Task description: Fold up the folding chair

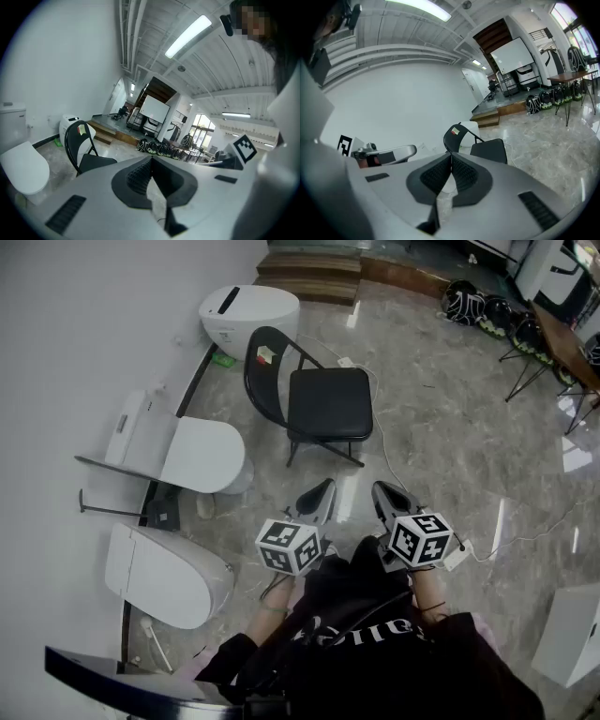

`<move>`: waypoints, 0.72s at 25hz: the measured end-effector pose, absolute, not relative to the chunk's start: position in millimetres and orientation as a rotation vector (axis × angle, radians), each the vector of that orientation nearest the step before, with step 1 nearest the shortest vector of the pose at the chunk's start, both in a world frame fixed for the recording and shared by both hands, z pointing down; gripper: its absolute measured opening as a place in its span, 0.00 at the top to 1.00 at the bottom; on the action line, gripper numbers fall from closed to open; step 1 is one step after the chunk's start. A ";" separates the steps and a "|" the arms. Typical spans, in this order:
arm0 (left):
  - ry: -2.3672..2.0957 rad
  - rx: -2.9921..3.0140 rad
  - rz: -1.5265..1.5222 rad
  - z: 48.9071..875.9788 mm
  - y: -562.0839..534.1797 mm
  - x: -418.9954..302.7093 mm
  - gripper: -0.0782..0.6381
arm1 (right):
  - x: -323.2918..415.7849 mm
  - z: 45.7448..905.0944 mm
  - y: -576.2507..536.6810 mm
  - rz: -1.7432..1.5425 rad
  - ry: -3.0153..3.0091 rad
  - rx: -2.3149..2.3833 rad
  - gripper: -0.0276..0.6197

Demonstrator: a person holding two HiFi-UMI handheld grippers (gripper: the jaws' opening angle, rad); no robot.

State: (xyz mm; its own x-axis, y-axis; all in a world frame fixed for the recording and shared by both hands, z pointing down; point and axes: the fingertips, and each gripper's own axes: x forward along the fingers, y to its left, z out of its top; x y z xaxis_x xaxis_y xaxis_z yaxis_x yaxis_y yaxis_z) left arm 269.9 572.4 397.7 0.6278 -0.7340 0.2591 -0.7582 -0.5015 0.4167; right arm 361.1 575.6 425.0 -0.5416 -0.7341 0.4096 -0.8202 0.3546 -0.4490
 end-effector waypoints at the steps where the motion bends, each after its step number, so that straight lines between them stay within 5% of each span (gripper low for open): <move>1: -1.174 2.348 0.058 398.9 568.7 267.7 0.89 | 363.1 426.7 573.5 0.952 -2.464 1.438 0.94; 18: -1.279 2.227 0.046 422.4 419.0 278.2 0.89 | 392.9 449.6 421.0 0.996 -2.466 1.348 0.94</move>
